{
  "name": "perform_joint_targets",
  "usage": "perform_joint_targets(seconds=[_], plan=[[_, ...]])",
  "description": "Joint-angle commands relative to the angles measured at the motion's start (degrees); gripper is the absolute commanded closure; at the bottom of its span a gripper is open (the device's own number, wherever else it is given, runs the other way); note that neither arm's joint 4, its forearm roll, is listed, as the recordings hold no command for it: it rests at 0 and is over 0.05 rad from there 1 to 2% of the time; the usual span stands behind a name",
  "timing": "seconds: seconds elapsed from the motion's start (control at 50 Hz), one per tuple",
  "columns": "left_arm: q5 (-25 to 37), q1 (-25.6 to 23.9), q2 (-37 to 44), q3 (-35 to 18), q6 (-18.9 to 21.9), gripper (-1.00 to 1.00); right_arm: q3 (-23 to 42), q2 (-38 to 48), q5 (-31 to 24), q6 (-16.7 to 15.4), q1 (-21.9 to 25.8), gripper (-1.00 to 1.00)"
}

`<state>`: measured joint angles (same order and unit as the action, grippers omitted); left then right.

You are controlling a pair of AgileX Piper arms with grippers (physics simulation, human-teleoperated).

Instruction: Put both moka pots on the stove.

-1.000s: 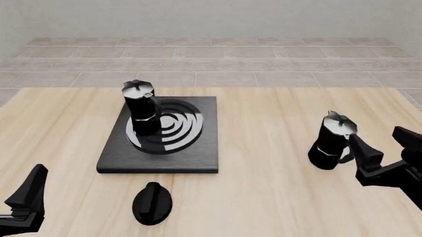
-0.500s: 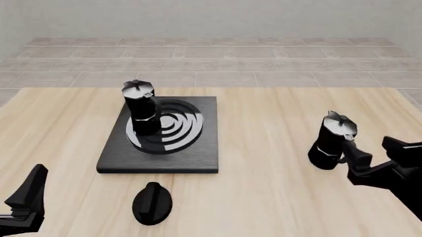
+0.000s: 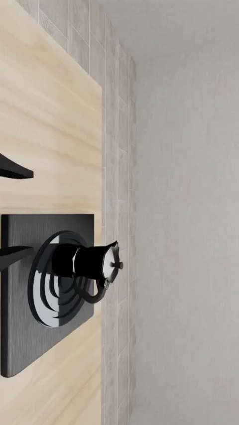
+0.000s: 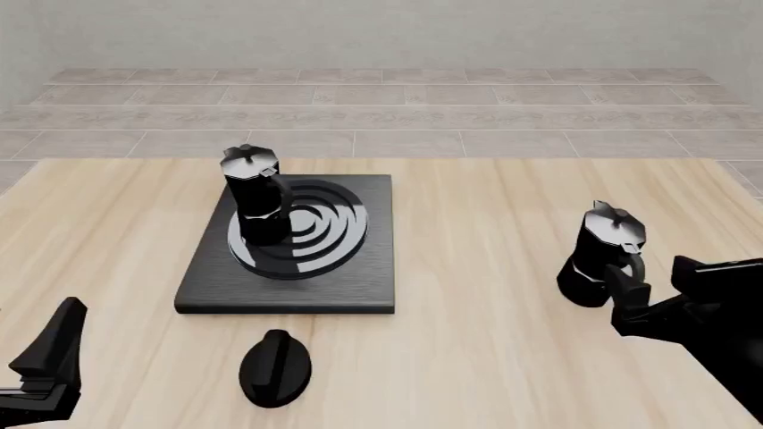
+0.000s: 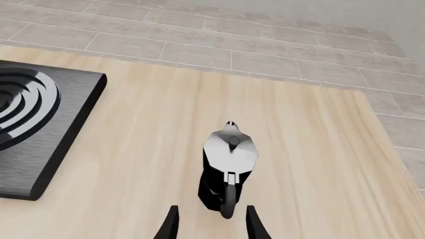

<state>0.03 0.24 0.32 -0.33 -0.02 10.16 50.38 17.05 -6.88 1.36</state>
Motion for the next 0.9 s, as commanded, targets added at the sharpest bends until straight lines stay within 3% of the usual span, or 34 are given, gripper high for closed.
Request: perform_joint_targets(seconds=[0.02, 0.44, 0.9], plan=[[0.2, 0.0, -0.1, -0.1, 0.0, -1.00, -1.6, 5.9, 6.6, -0.7, 0.1, -1.00], [-0.3, 0.0, 0.2, 0.1, 0.0, -1.00, -2.6, 13.1, 14.6, -2.1, -1.5, -1.00], [-0.1, 0.0, 0.0, 0.1, 0.0, -1.00, -3.8, 25.9, 29.0, -4.4, -2.5, -1.00]])
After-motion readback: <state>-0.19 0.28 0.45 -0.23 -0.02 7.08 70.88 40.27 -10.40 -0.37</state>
